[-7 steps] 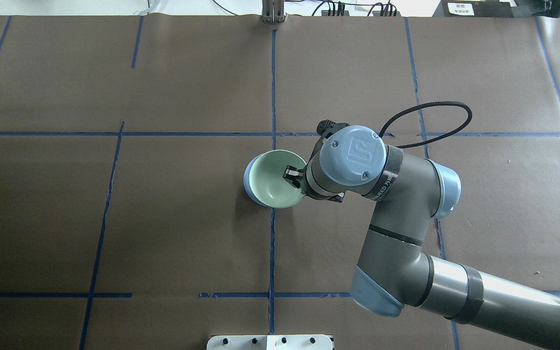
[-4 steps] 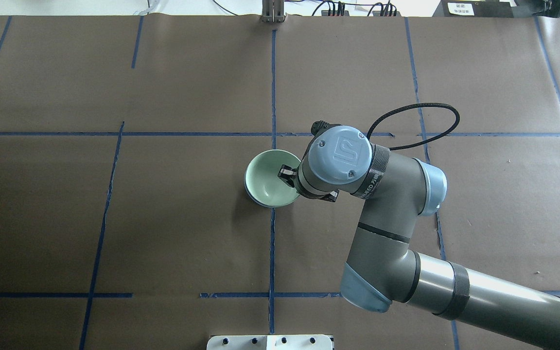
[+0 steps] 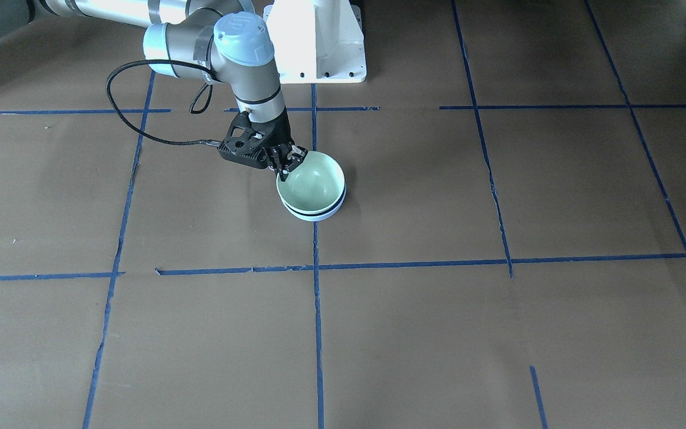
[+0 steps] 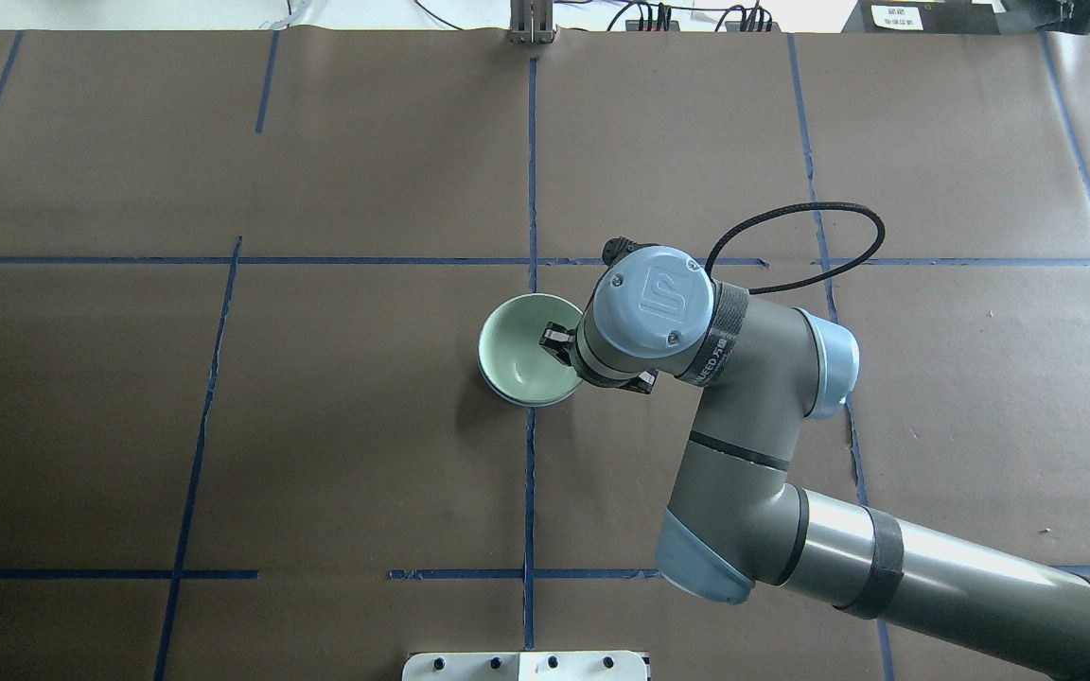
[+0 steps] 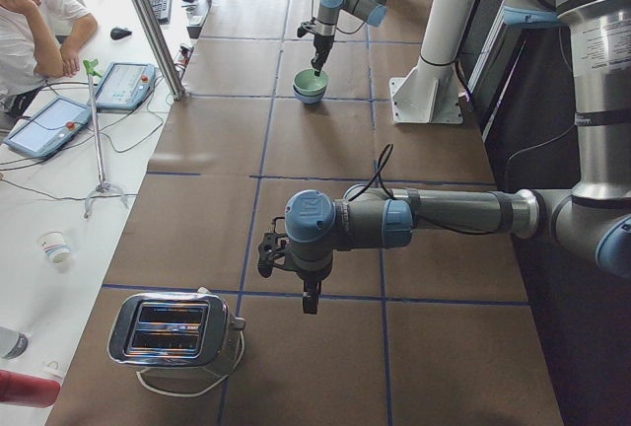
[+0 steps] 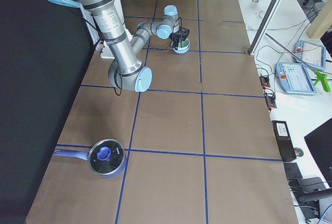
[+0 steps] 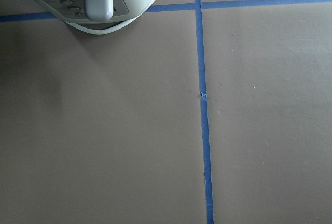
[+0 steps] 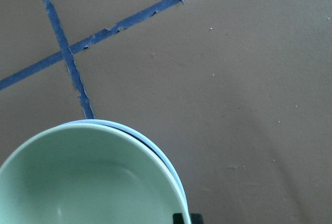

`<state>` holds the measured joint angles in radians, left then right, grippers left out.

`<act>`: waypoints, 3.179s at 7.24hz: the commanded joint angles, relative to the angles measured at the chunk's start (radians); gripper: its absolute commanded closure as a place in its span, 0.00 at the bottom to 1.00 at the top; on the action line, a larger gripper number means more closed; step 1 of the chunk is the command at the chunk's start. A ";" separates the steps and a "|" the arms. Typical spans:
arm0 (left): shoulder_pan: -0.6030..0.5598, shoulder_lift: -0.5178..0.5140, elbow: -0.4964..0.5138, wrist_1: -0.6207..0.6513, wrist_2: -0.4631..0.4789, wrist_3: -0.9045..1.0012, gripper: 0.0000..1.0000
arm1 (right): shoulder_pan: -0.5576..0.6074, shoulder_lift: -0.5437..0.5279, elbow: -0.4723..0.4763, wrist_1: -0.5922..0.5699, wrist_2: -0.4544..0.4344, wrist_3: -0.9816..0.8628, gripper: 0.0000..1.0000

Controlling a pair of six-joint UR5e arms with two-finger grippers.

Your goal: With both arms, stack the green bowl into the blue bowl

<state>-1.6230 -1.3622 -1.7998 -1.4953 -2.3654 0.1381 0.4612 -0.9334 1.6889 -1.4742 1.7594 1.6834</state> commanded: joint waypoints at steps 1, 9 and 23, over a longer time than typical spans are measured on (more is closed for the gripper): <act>0.000 0.000 0.000 0.000 0.000 0.000 0.00 | -0.001 0.001 -0.005 0.000 -0.001 -0.001 0.88; 0.008 -0.008 0.005 0.004 0.011 -0.003 0.00 | 0.219 -0.004 0.008 -0.085 0.273 -0.254 0.00; 0.017 -0.006 0.023 -0.046 0.017 0.011 0.00 | 1.153 -0.835 0.126 -0.272 0.543 -1.883 0.00</act>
<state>-1.6074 -1.3698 -1.7785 -1.5398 -2.3487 0.1488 1.6166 -1.7685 1.8164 -1.7598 2.2926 -0.2383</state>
